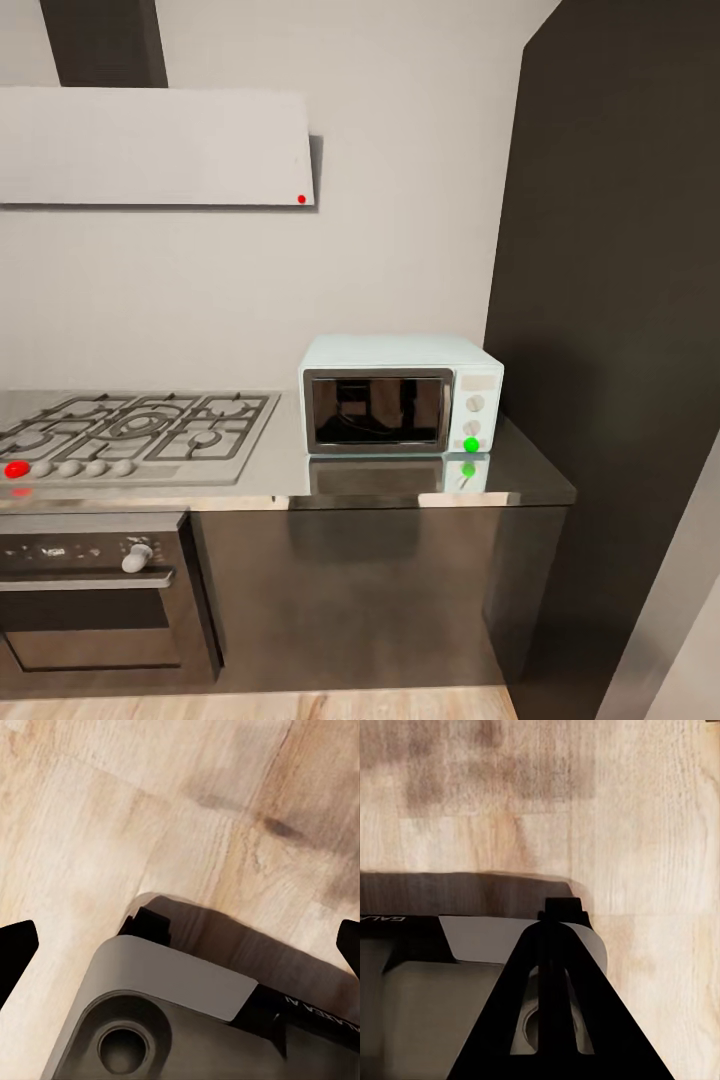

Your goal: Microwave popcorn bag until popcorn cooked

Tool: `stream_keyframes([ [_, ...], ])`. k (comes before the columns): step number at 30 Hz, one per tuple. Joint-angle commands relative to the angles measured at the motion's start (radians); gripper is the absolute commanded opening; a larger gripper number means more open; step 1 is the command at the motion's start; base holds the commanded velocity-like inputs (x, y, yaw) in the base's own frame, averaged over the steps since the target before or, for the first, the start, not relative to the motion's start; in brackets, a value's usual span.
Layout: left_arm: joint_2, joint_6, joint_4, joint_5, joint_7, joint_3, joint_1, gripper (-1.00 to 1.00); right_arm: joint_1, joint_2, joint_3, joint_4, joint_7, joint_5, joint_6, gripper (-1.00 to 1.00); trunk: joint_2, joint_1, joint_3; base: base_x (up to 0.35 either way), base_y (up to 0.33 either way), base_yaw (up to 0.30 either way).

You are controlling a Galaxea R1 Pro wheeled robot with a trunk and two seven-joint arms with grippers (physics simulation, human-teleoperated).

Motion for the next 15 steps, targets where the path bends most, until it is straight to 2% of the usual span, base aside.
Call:
stream_keyframes([
  [1, 0.0, 0.003, -0.001, 0.007, 0.004, -0.008, -0.001, 1.0, -0.001, -0.001, -0.008, 0.002, 0.002, 0.008, -0.004, -1.0, -0.001, 0.0, -0.001, 0.0, 0.0, 0.0],
  [15, 0.0, 0.003, -0.001, 0.007, 0.004, -0.008, -0.001, 1.0, -0.001, -0.001, -0.008, 0.002, 0.001, 0.008, -0.004, -1.0, -0.001, 0.0, -0.001, 0.0, 0.0, 0.0],
])
